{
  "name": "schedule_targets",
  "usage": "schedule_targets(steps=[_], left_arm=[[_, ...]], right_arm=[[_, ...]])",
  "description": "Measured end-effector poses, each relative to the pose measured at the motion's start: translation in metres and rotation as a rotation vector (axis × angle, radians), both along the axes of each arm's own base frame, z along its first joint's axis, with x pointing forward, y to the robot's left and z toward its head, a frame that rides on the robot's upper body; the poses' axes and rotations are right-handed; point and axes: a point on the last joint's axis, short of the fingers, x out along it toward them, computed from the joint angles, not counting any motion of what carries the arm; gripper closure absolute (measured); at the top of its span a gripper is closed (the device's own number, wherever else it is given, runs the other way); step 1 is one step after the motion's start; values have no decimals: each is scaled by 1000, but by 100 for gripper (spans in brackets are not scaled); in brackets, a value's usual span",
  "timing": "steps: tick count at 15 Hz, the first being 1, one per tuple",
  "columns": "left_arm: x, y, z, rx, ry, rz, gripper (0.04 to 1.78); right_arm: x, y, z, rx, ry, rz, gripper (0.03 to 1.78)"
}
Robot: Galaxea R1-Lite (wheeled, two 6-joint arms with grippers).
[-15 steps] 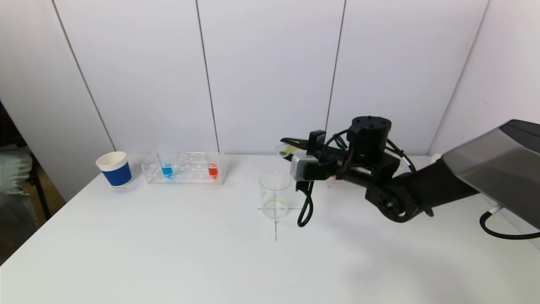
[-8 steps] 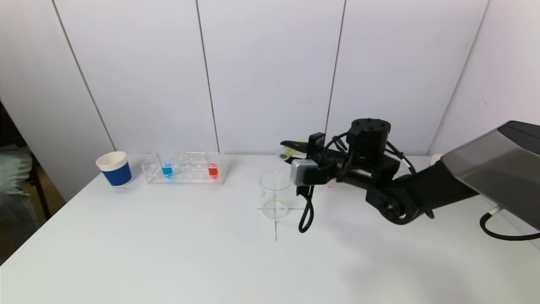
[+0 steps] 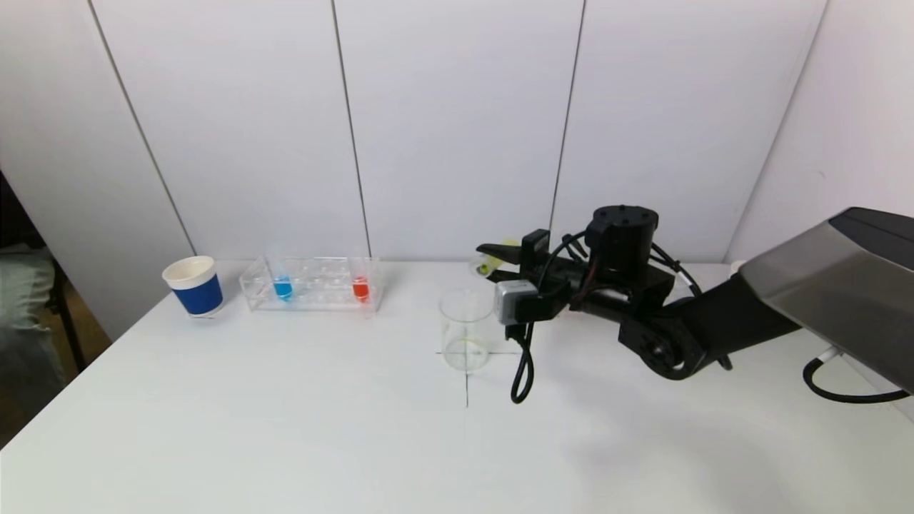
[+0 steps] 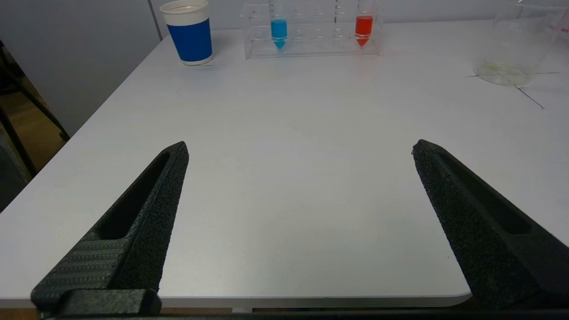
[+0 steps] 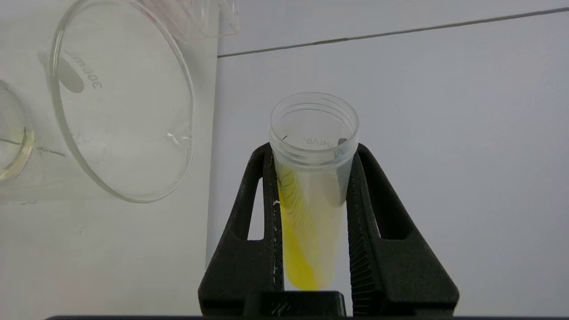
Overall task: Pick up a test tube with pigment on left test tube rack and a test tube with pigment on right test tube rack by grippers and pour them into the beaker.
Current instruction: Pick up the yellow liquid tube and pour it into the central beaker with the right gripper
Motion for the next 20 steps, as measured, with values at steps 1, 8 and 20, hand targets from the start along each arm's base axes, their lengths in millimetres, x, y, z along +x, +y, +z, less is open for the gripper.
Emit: schedule_targets(steps=[1,8,20], left_arm=[[0,0,0,1,0,0,6],[0,0,0,0,0,1,6],[0,0,0,0,0,0,6]], right_arm=[[1,-1,-1,-10,-9,-1,134],[5,-2,-1,-69,-37,-2,134],[13,2,5,-140,-83,-4,134]])
